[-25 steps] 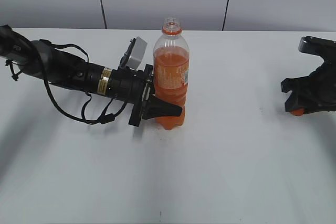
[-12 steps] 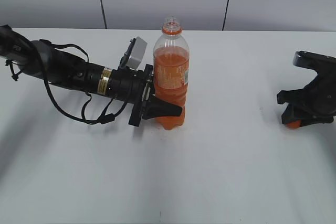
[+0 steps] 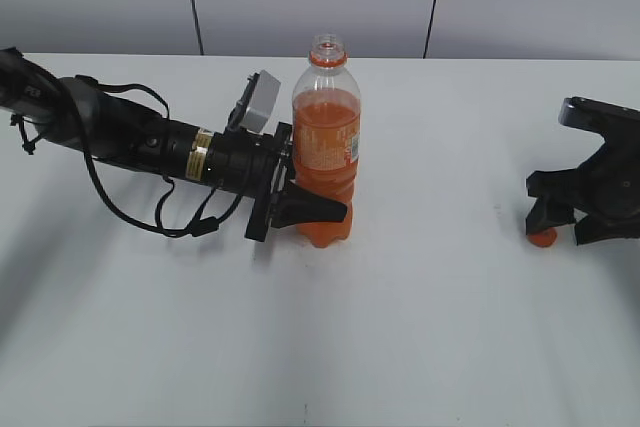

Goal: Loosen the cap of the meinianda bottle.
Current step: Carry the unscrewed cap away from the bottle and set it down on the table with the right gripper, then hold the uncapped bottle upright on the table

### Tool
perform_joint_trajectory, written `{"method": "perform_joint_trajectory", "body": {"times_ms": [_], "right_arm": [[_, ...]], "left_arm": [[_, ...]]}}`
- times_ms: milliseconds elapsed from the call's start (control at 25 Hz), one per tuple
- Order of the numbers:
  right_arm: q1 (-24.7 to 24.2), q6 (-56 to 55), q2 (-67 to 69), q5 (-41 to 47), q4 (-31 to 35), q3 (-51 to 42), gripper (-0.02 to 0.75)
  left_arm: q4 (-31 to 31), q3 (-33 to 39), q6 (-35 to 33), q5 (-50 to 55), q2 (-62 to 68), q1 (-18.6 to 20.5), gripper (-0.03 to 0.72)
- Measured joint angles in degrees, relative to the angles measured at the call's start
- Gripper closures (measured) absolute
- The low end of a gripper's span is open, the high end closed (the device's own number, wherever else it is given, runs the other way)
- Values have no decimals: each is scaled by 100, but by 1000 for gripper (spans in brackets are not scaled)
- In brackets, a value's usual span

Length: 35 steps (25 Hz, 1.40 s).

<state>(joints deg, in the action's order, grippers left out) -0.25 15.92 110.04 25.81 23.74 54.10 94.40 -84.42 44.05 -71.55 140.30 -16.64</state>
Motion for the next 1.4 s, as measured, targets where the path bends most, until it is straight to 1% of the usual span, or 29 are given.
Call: {"method": "perform_joint_trajectory", "body": {"times_ms": [120,360,480,680,760,880,960,1120,1400], "right_arm": [[0,-5,0,18,112,0,230],[0,-6,0,177,175,21,224],[0,-12,0,538,176,205,223],[0,-13,0,1447,164,724,223],[0,-13,0,1727,164,922,223],[0,-13,0,2041,158,1215,223],[0,-13,2,2164,158,1375,223],[0,-21,-145,2236,158,1524,223],[0,-26,-717,2227,176,1561,223]], "left_arm": [[0,0,-29,0,0,0,294],[0,0,-39,0,0,0,294],[0,0,-41,0,0,0,294],[0,0,-52,0,0,0,289],[0,0,-62,25,0,0,246],[137,6,-65,168,0,0,137],[159,6,-72,187,-6,0,91],[220,6,-76,235,-178,0,76],[221,6,-76,236,-756,0,87]]}}
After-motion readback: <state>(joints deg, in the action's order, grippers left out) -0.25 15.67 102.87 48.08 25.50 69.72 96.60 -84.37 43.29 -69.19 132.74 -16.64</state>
